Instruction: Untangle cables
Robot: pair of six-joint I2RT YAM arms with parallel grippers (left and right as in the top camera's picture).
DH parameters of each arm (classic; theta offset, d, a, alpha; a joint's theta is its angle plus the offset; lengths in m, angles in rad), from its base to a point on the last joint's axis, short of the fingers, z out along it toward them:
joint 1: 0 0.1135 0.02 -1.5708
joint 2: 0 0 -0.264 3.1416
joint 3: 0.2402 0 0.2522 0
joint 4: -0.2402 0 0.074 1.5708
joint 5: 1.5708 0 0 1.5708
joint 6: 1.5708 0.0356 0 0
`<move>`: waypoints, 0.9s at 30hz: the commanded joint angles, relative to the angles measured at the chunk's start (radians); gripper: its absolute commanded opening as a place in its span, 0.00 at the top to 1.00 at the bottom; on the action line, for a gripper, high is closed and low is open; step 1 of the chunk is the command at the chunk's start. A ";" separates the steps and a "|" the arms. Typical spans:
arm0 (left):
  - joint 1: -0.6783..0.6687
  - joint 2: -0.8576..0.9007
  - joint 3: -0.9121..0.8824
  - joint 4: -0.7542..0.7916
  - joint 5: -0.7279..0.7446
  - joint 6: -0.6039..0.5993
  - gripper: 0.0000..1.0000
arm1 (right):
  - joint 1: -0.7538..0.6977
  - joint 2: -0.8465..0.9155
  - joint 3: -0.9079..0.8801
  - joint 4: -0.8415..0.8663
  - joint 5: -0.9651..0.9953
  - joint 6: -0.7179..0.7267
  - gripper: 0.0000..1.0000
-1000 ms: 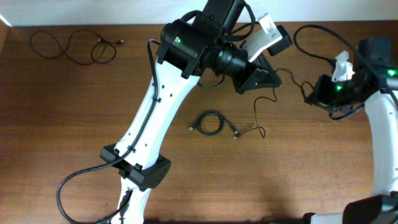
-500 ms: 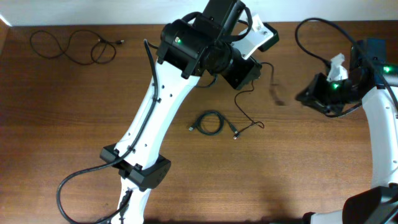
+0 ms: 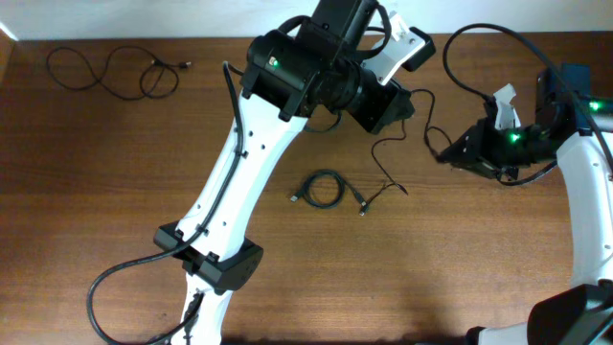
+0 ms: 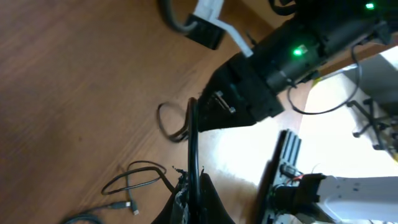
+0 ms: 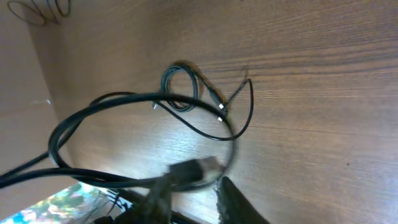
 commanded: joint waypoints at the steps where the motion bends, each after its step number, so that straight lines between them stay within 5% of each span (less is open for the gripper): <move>1: 0.002 -0.029 0.016 0.012 0.119 -0.009 1.00 | 0.019 0.007 0.000 -0.001 0.009 -0.016 0.67; 11: 0.002 -0.029 0.016 0.007 0.174 -0.027 1.00 | 0.090 0.007 0.000 0.042 0.008 -0.038 0.63; 16: -0.020 -0.029 0.016 -0.004 0.174 -0.016 1.00 | 0.090 0.007 0.000 0.079 0.001 -0.038 0.50; 27: -0.034 -0.029 0.016 -0.013 0.147 0.003 1.00 | 0.090 0.007 0.000 0.097 -0.040 -0.039 0.36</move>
